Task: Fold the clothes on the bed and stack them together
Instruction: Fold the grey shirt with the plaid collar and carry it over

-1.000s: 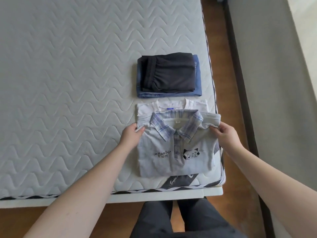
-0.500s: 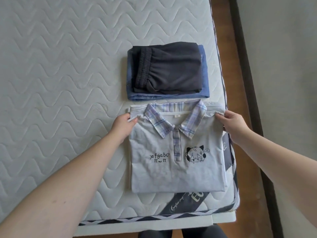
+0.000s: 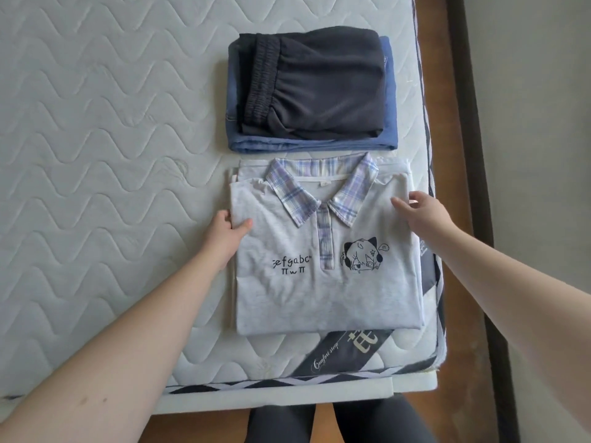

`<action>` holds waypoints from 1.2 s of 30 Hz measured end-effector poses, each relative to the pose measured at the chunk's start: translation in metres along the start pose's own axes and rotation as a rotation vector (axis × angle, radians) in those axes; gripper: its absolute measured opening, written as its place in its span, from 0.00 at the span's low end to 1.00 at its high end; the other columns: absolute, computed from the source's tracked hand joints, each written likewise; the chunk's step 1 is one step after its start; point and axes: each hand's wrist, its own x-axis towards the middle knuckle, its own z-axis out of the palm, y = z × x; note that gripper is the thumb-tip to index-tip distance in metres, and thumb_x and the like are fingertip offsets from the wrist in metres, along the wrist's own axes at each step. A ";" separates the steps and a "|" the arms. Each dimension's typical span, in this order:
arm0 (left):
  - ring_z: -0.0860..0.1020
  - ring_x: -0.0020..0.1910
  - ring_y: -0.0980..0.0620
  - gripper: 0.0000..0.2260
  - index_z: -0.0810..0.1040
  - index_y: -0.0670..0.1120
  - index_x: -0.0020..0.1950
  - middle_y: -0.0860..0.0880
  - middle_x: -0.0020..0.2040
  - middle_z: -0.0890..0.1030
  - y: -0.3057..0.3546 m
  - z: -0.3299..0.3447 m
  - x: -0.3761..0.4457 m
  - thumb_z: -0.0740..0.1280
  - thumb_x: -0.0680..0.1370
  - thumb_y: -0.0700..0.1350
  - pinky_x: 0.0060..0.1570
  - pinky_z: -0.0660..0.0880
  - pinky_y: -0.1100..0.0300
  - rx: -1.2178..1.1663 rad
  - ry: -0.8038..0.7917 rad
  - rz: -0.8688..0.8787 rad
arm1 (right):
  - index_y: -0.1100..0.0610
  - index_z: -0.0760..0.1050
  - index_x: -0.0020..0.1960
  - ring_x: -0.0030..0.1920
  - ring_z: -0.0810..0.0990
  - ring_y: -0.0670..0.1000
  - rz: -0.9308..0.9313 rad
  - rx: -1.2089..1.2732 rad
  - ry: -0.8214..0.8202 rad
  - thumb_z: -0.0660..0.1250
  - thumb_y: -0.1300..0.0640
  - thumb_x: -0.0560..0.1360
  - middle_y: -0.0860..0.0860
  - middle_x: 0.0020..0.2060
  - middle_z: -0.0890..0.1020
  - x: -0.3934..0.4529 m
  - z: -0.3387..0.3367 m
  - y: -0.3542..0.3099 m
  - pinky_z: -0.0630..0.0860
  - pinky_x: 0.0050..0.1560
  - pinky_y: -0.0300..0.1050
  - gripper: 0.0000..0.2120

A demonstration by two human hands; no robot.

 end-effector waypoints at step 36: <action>0.67 0.73 0.42 0.24 0.68 0.42 0.75 0.42 0.73 0.70 -0.090 0.062 -0.152 0.58 0.78 0.45 0.72 0.63 0.44 0.853 0.297 0.741 | 0.60 0.61 0.76 0.74 0.64 0.58 -0.375 -0.413 0.374 0.62 0.56 0.80 0.58 0.73 0.68 -0.169 0.102 0.106 0.55 0.74 0.54 0.26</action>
